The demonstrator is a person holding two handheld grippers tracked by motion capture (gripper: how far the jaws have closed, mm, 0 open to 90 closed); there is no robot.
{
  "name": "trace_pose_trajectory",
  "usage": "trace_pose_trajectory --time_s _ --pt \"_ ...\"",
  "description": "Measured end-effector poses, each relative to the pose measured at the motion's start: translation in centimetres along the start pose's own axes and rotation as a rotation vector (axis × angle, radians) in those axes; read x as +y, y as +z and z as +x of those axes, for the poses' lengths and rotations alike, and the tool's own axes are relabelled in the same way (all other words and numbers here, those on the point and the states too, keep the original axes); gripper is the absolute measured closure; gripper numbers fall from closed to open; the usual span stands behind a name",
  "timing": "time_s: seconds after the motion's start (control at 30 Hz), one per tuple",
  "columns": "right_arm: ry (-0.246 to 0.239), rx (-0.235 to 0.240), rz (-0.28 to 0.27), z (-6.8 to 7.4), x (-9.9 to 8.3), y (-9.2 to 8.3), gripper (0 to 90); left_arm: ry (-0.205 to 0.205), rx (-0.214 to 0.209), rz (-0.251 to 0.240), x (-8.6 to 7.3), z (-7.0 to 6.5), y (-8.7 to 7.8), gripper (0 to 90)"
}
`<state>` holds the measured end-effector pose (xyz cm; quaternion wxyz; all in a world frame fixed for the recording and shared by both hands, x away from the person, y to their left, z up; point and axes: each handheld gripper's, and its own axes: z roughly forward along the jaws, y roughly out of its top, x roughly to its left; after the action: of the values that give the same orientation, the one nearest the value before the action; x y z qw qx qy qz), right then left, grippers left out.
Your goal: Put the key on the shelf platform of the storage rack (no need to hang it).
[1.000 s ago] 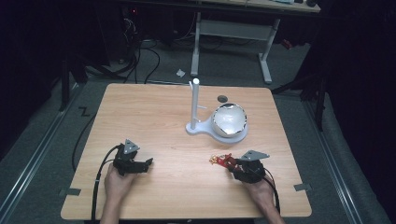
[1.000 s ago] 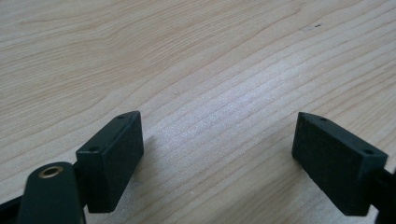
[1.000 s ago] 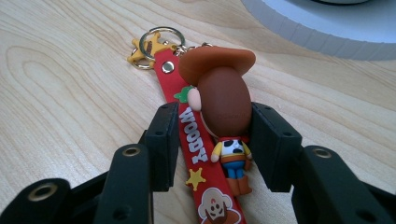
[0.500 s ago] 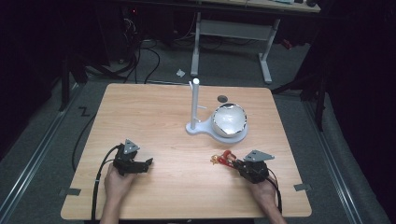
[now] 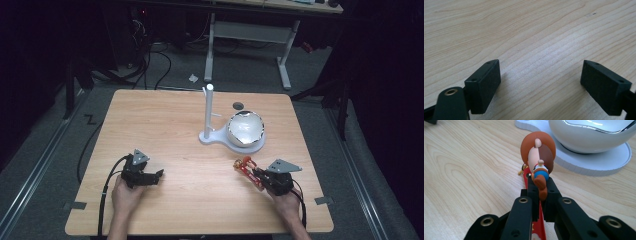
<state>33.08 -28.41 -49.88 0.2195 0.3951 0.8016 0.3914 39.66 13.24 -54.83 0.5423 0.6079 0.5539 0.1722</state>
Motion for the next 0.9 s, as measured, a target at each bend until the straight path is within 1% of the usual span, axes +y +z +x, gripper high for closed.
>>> trace_pose_trajectory --time_s 0.17,0.37,0.4,0.43,0.5,0.7,0.77,0.9 --pt "-0.006 0.007 -0.017 -0.1 0.5 -0.7 86.7 0.0 0.0 0.0 0.0 0.0 0.0 16.7" --pt "-0.011 0.015 -0.063 -0.3 1.6 -1.9 86.8 0.0 0.0 0.0 0.0 0.0 0.0 16.7" --pt "-0.011 0.015 -0.063 -0.3 1.6 -1.9 86.8 0.0 0.0 0.0 0.0 0.0 0.0 16.7" --pt "-0.014 0.013 -0.077 -0.4 2.0 -2.5 86.7 0.001 0.0 0.001 0.0 0.0 0.0 16.7" --pt "-0.013 0.01 -0.094 -0.5 2.3 -3.0 86.7 0.001 0.0 0.001 0.0 0.0 0.0 16.7" --pt "0.007 0.008 -0.128 -1.0 2.7 -4.5 86.8 0.0 0.0 0.001 0.0 0.0 0.0 16.7" --pt "0.003 0.0 -0.136 -1.3 2.9 -5.0 86.8 0.001 0.0 0.001 0.0 0.0 0.0 16.7" --pt "0.016 -0.002 -0.168 -1.8 3.6 -6.0 86.8 -0.002 0.0 0.0 0.0 0.0 0.0 16.7"
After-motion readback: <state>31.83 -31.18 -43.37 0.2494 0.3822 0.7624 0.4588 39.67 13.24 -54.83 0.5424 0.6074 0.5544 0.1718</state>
